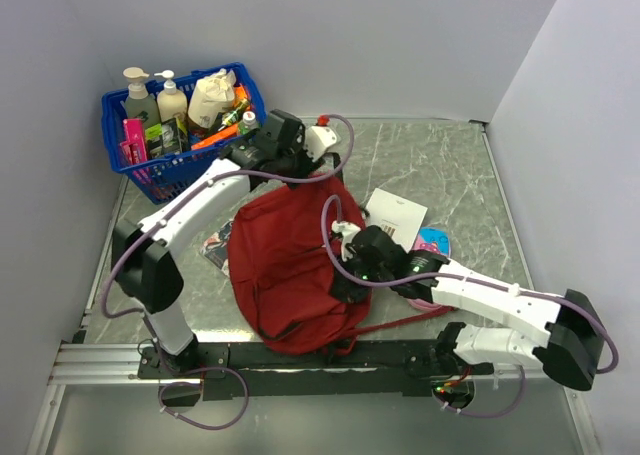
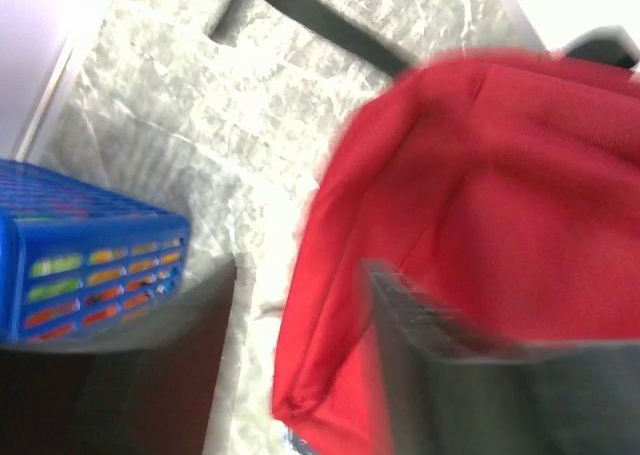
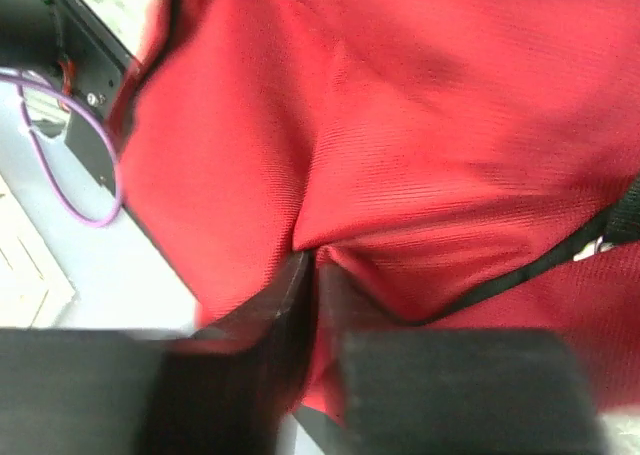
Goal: Pack the student bag
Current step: Adjust the student bag at the center of the board.
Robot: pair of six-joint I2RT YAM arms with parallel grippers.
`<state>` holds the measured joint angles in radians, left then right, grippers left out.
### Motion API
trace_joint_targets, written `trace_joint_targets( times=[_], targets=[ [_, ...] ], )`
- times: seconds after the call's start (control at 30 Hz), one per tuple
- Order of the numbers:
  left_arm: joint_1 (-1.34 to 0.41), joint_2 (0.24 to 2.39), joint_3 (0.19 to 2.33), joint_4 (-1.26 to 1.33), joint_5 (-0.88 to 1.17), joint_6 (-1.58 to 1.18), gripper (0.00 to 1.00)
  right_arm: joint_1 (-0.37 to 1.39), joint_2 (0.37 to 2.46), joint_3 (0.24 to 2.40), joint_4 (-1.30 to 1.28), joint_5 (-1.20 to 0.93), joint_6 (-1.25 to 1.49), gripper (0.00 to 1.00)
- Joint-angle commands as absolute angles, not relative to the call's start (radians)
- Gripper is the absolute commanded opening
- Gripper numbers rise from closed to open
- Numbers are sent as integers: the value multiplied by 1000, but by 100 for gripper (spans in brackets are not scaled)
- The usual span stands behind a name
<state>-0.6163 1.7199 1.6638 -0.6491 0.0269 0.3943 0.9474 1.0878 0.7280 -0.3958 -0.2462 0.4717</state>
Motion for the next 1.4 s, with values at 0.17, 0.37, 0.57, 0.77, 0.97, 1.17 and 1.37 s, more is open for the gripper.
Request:
trace_joint_targets(
  times=[0.17, 0.37, 0.57, 0.77, 0.97, 1.17, 1.37],
  targets=[
    [-597, 1740, 1813, -598, 55, 357, 81, 872, 867, 772, -403, -100, 410, 63],
    [-656, 1638, 1703, -675, 236, 311, 78, 672, 776, 687, -390, -43, 446, 61],
    [-788, 1563, 1439, -649, 291, 288, 74, 647, 862, 675, -394, 3, 456, 57],
    [-830, 1578, 1348, -611, 259, 236, 72, 649, 746, 533, -302, -181, 468, 32],
    [-827, 1660, 1385, -532, 131, 281, 78, 680, 716, 405, -333, -222, 515, 18],
    [-827, 1680, 1319, -506, 130, 336, 82, 706, 885, 432, -362, -204, 535, 12],
    [-824, 1621, 1247, -451, 112, 325, 74, 715, 1000, 474, -373, -161, 534, 13]
  ],
)
